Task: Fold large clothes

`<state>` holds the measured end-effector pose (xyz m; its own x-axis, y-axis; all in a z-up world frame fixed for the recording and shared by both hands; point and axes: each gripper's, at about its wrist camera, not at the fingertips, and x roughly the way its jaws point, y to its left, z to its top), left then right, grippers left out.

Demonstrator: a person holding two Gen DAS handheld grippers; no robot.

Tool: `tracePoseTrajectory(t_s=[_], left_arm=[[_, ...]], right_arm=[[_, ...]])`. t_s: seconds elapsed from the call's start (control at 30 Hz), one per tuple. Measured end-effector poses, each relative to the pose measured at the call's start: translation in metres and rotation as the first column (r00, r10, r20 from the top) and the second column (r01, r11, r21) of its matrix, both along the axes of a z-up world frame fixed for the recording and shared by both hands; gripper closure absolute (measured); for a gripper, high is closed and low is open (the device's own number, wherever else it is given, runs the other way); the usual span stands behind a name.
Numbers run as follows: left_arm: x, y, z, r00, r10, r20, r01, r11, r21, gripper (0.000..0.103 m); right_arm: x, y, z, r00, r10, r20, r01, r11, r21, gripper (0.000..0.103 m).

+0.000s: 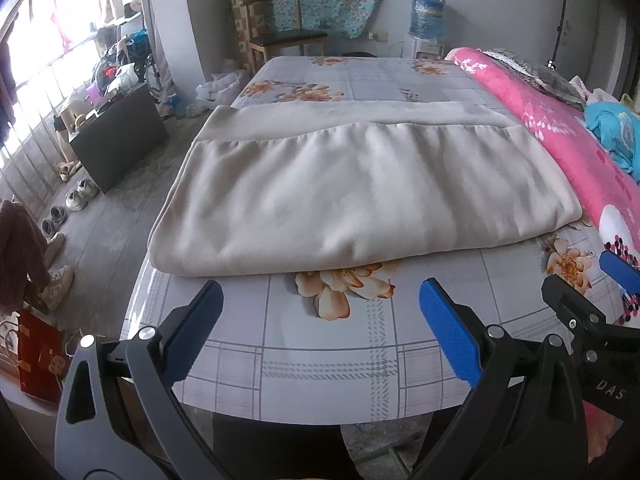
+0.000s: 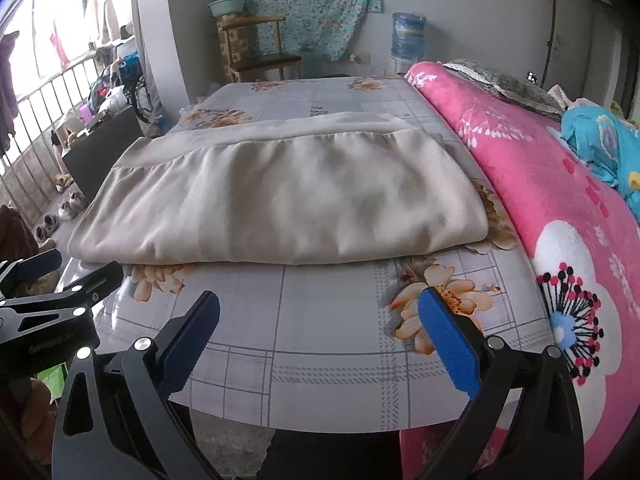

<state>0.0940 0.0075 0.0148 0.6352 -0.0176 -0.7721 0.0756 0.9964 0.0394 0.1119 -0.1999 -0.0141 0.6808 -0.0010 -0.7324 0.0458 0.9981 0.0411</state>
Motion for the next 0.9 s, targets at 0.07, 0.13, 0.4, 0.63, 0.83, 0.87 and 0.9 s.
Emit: tracePoseTrajectory(t_s=[0.07, 0.13, 0.4, 0.63, 0.83, 0.87, 0.9], left_arm=[[-0.0001, -0.0009, -0.0002, 1.0, -0.003, -0.002, 0.003, 1.0, -0.002, 0.008], [0.0004, -0.0012, -0.0004, 1.0, -0.005, -0.003, 0.005, 1.0, -0.003, 0.008], [0.0008, -0.0017, -0.0005, 1.0, -0.004, -0.003, 0.004, 1.0, -0.003, 0.008], [0.0012, -0.0021, -0.0007, 1.0, -0.005, -0.005, 0.005, 1.0, -0.003, 0.008], [0.0019, -0.0028, -0.0015, 1.0, -0.006, -0.009, 0.006, 1.0, -0.003, 0.008], [0.002, -0.0029, -0.0016, 1.0, -0.007, -0.01, 0.007, 1.0, -0.003, 0.008], [0.002, -0.0029, -0.002, 1.0, -0.007, -0.011, 0.007, 1.0, -0.002, 0.008]], right_arm=[[-0.0001, -0.0012, 0.001, 1.0, -0.001, 0.001, 0.001, 1.0, 0.002, 0.006], [-0.0008, -0.0014, 0.0019, 1.0, -0.003, 0.004, 0.003, 1.0, 0.003, 0.006], [-0.0004, 0.001, 0.0031, 1.0, 0.008, 0.005, -0.008, 1.0, 0.002, 0.006], [0.0008, 0.0011, 0.0028, 1.0, 0.006, 0.006, -0.006, 1.0, 0.005, 0.006], [0.0016, 0.0016, 0.0032, 1.0, 0.004, 0.005, -0.004, 1.0, 0.005, 0.006], [0.0015, 0.0014, 0.0033, 1.0, 0.004, 0.005, -0.004, 1.0, 0.004, 0.006], [0.0018, 0.0013, 0.003, 1.0, 0.004, 0.004, -0.004, 1.0, 0.003, 0.006]])
